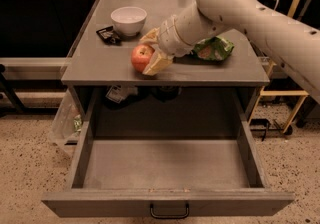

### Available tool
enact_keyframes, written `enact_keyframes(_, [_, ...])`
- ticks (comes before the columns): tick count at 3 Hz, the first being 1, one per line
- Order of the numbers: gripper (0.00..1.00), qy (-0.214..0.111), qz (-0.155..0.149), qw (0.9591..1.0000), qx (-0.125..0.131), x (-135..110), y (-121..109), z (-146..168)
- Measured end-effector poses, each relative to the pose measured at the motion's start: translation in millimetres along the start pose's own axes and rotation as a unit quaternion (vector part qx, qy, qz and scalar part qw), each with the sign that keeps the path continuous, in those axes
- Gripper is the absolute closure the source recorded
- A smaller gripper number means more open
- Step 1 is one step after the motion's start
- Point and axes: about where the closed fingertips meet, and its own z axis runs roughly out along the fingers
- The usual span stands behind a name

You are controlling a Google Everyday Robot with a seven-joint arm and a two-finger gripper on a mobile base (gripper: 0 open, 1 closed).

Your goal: Pick apple from top drawer and place on counter

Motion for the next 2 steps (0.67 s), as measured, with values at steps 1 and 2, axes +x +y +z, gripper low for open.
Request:
enact_keyframes(1, [0.11, 0.000, 0.000, 1.0000, 0.000, 0.0, 0.0, 0.0])
enact_keyframes(2, [0.00, 0.000, 0.000, 1.0000, 0.000, 0.0, 0.0, 0.1])
